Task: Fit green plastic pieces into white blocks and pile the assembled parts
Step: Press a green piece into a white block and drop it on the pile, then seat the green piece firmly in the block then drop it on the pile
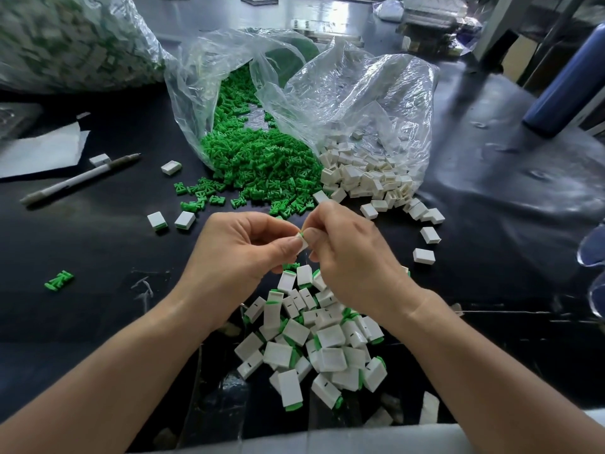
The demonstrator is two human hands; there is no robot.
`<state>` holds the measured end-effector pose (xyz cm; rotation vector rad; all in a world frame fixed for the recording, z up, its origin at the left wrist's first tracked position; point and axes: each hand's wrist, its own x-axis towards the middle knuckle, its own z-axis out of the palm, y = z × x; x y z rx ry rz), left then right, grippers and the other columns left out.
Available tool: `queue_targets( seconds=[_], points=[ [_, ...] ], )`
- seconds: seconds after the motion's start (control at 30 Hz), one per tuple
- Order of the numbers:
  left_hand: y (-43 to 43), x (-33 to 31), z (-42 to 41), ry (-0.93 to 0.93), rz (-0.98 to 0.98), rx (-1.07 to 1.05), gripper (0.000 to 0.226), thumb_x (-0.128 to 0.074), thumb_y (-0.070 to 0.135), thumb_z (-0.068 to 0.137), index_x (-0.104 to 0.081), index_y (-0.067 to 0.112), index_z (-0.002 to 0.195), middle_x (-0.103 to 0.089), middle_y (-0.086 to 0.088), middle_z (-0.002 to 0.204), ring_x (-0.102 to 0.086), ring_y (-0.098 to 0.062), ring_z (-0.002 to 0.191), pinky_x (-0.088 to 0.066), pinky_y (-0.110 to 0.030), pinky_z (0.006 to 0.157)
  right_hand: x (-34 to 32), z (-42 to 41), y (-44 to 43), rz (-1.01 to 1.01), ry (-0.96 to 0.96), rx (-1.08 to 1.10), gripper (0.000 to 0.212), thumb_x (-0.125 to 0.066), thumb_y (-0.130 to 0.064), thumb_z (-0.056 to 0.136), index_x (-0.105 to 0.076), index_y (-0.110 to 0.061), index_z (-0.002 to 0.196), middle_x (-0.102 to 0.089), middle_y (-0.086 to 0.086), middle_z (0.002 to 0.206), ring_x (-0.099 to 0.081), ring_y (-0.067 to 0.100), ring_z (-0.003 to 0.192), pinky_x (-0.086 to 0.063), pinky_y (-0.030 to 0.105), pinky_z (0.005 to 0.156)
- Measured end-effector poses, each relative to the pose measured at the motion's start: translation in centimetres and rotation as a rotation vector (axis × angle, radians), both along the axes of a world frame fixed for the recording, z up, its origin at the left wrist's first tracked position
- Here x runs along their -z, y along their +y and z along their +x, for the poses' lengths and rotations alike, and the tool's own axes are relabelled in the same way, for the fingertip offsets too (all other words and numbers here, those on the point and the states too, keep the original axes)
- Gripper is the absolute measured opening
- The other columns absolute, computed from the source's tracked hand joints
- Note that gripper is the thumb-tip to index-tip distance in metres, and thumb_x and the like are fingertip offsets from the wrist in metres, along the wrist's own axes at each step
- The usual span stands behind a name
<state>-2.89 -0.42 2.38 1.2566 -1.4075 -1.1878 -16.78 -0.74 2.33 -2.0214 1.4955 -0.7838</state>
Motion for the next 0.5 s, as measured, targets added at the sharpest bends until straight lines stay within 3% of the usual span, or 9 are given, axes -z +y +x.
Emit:
queue_targets(
  seconds=[0.13, 0.3, 0.43, 0.5],
  points=[
    [-0.1, 0.2, 0.0, -0.007, 0.016, 0.0, 0.006, -0.07, 0.002, 0.075, -0.072, 0.007, 0.078, -0.068, -0.002, 0.059, -0.058, -0.003, 0.049, -0.05, -0.014, 0.051, 0.0, -0.1, -0.3, 0.059, -0.012, -0.013, 0.019, -0.045, -0.019, 0.094, -0.044, -0.026, 0.077, -0.05, -0.01, 0.072, -0.053, 0.015, 0.076, -0.043, 0.031, 0.068],
    [-0.2, 0.3, 0.0, 0.031, 0.041, -0.006, 0.005, -0.069, 0.003, 0.075, -0.071, 0.008, 0.077, -0.068, -0.002, 0.058, -0.059, -0.004, 0.05, -0.049, -0.015, 0.05, -0.1, -1.0, -1.1, 0.153, -0.236, 0.014, 0.023, -0.054, -0.017, 0.091, -0.058, -0.024, 0.069, -0.064, 0.001, 0.066, -0.062, 0.014, 0.064, -0.051, 0.034, 0.066],
    [0.3, -0.1, -0.1, 0.044, 0.054, 0.137, 0.015, -0.072, 0.02, 0.064, -0.072, 0.01, 0.074, -0.067, -0.003, 0.057, -0.058, -0.006, 0.048, -0.042, -0.015, 0.042, 0.8, -2.3, -2.4, -0.023, 0.003, 0.162, 0.015, -0.057, -0.025, 0.089, -0.062, -0.018, 0.077, -0.062, -0.005, 0.069, -0.055, 0.013, 0.066, -0.039, 0.026, 0.063],
    [0.6, -0.3, -0.3, 0.007, 0.052, 0.194, 0.022, -0.07, 0.03, 0.059, -0.073, 0.011, 0.07, -0.065, 0.0, 0.053, -0.055, -0.003, 0.045, -0.038, -0.011, 0.041, 1.2, -3.3, -3.2, -0.101, 0.123, 0.261, 0.013, -0.057, -0.022, 0.089, -0.067, -0.018, 0.097, -0.061, -0.006, 0.086, -0.054, 0.012, 0.079, -0.038, 0.021, 0.074]
  ],
)
